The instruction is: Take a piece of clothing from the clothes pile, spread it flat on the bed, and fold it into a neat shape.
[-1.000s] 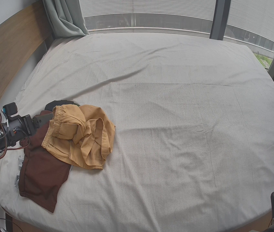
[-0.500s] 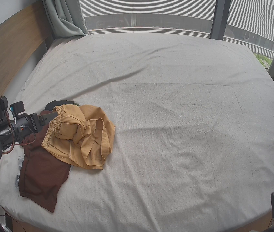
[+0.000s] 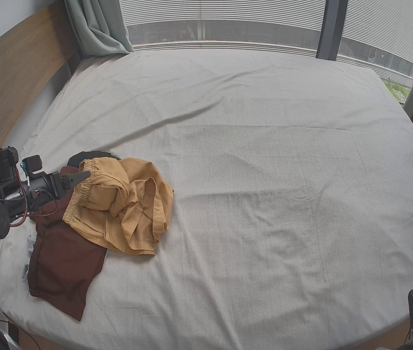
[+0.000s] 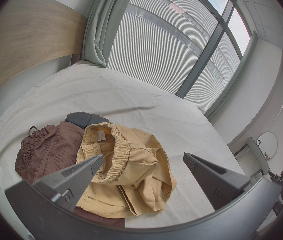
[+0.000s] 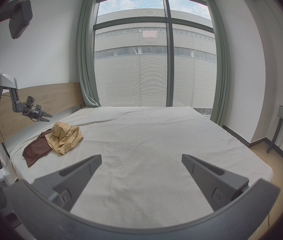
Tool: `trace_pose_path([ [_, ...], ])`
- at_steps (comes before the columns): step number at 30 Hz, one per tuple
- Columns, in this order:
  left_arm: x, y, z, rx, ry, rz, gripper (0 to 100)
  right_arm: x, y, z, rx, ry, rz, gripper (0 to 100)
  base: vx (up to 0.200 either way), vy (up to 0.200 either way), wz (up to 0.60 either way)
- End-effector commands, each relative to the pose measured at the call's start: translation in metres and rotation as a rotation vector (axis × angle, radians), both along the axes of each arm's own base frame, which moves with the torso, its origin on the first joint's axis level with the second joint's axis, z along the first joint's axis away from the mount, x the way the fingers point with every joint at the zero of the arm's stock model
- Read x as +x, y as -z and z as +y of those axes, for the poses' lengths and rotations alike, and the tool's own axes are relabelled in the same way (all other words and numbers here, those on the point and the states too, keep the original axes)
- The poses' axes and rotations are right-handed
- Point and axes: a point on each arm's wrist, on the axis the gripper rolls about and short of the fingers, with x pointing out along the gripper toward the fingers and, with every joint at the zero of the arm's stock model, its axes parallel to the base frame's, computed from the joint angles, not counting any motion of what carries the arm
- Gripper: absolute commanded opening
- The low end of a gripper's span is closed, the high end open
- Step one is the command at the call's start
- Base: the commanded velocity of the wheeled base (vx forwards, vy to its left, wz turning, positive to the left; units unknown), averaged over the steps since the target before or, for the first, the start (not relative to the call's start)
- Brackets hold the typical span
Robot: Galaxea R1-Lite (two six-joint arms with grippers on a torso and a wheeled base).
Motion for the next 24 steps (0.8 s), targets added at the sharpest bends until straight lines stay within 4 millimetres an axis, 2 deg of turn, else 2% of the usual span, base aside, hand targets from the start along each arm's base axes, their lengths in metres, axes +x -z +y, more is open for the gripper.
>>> trace_pose_path([
  [1,0.018,0.010,0.002,-0.004,0.011,0.014,100,0.000,0.005,0.000,0.000,-0.001,0.001,100,0.000,0.000,0.00],
  [11,0.040,0.018,0.006,-0.012,0.034,0.011,100,0.000,0.005,0.000,0.000,0.001,0.001,100,0.000,0.000,0.00],
  [24,0.052,0.036,0.005,-0.026,0.074,0.032,100,0.000,0.005,0.000,0.000,0.001,0.001,100,0.000,0.000,0.00],
])
